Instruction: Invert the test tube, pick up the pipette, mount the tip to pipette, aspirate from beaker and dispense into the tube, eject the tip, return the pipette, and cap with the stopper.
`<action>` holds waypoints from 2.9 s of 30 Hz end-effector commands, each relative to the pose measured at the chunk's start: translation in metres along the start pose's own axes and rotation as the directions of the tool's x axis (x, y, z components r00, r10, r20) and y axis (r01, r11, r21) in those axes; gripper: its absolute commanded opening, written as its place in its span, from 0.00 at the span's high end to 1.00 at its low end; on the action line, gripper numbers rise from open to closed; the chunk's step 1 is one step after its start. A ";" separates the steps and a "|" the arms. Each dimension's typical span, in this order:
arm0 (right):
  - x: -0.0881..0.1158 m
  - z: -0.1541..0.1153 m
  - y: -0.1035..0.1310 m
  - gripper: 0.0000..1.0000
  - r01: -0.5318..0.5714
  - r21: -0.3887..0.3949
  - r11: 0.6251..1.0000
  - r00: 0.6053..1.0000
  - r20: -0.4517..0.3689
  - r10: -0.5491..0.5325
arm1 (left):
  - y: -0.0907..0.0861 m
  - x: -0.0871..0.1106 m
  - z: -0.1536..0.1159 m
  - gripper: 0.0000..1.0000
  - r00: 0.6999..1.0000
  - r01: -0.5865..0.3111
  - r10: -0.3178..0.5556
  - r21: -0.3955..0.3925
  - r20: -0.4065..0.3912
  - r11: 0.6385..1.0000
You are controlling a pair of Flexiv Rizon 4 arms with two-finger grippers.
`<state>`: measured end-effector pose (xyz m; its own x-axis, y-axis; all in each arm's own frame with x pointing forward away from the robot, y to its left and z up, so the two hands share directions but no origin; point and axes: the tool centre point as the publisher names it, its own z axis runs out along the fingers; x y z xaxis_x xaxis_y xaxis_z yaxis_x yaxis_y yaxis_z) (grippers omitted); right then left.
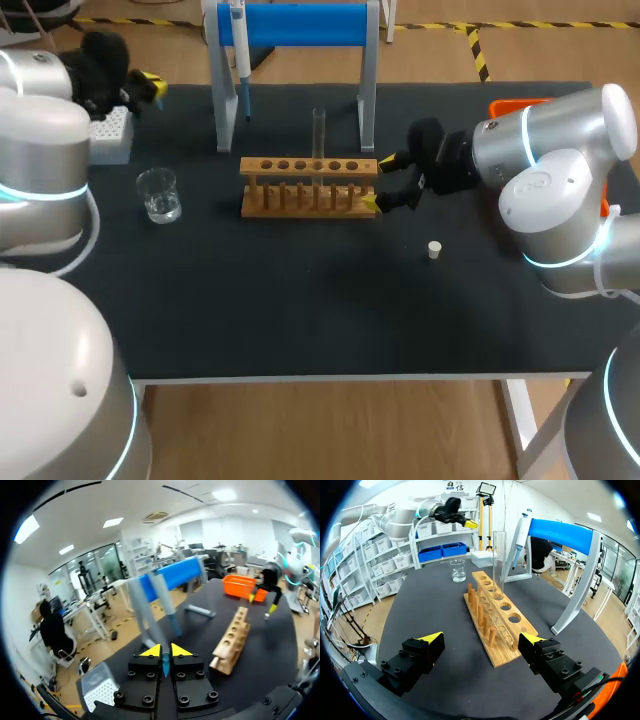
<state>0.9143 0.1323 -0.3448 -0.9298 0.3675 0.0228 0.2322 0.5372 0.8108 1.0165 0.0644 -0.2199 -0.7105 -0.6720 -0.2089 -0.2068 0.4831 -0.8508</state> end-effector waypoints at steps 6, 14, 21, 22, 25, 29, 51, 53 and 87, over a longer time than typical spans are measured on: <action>0.000 -0.001 -0.001 0.00 0.000 -0.001 1.000 1.000 -0.001 0.000 | -0.015 0.046 -0.054 1.00 0.965 -0.061 0.070 0.042 -0.254 0.997; 0.000 -0.001 -0.001 0.00 0.000 -0.001 1.000 1.000 -0.001 0.000 | -0.015 0.046 -0.054 1.00 0.965 -0.061 0.070 0.042 -0.254 0.997; 0.000 -0.001 -0.001 0.00 0.000 -0.001 1.000 1.000 -0.001 0.000 | -0.015 0.046 -0.054 1.00 0.965 -0.061 0.070 0.042 -0.254 0.997; 0.000 -0.001 -0.001 0.00 0.000 -0.001 1.000 1.000 -0.001 0.000 | -0.015 0.046 -0.054 1.00 0.965 -0.061 0.070 0.042 -0.254 0.997; 0.000 -0.001 -0.001 0.00 0.000 -0.001 1.000 1.000 -0.001 0.000 | -0.015 0.046 -0.054 1.00 0.965 -0.061 0.070 0.042 -0.254 0.997; 0.000 -0.001 -0.001 0.00 0.000 -0.001 1.000 1.000 -0.001 0.000 | -0.030 0.092 -0.055 1.00 0.927 -0.108 0.115 0.038 -0.356 0.993; 0.000 -0.001 -0.001 0.00 0.000 -0.001 1.000 1.000 -0.001 0.000 | -0.108 0.270 -0.036 1.00 0.831 -0.096 0.072 -0.014 -0.551 0.995; 0.000 -0.001 -0.001 0.00 0.000 -0.001 1.000 1.000 -0.001 0.000 | -0.116 0.278 -0.031 1.00 0.821 -0.100 0.067 -0.026 -0.566 0.995; 0.000 -0.001 -0.001 0.00 0.000 -0.001 1.000 1.000 -0.001 0.000 | -0.177 0.319 0.000 1.00 0.769 -0.185 0.134 -0.017 -0.625 0.983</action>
<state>0.9143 0.1322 -0.3448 -0.9297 0.3675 0.0228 0.2322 0.5372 0.8109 0.8271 -0.2363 -0.1367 -0.9945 -0.1014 0.0262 -0.0828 0.6082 -0.7894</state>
